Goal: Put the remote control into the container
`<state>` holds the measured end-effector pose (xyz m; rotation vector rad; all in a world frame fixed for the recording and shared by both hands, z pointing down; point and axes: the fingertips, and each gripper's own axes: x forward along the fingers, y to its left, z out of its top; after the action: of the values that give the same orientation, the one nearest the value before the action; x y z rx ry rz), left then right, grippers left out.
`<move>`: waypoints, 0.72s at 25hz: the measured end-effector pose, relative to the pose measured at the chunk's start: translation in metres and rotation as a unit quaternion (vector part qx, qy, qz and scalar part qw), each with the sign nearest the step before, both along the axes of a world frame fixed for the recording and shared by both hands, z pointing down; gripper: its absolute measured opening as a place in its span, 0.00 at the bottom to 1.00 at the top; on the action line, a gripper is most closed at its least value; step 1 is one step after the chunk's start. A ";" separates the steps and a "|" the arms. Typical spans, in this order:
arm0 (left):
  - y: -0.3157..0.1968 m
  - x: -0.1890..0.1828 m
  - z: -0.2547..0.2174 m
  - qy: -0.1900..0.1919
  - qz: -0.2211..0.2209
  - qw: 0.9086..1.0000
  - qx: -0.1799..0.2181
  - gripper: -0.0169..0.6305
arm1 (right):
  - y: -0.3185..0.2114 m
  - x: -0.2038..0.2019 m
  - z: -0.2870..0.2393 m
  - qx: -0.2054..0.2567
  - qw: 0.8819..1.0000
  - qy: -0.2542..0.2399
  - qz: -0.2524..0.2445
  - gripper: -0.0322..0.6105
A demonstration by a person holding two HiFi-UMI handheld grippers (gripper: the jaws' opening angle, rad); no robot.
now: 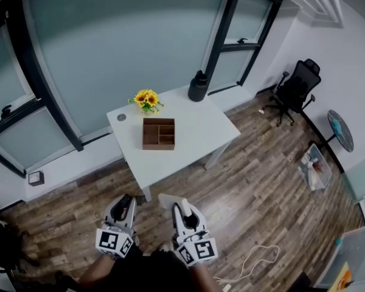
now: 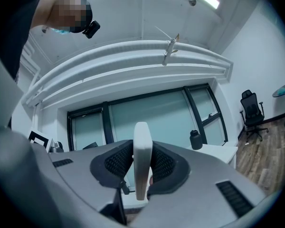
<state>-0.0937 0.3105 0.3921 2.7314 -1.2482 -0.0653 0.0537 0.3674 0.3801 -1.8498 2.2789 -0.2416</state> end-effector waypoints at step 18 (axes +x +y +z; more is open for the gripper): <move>0.004 0.016 -0.005 -0.009 -0.035 0.999 0.010 0.16 | -0.008 0.021 0.004 0.003 1.000 -0.009 -0.022 0.20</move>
<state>-0.0777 0.3145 0.3868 2.7114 -1.3545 -0.0605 0.0747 0.3589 0.3839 -1.7889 2.3064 -0.2570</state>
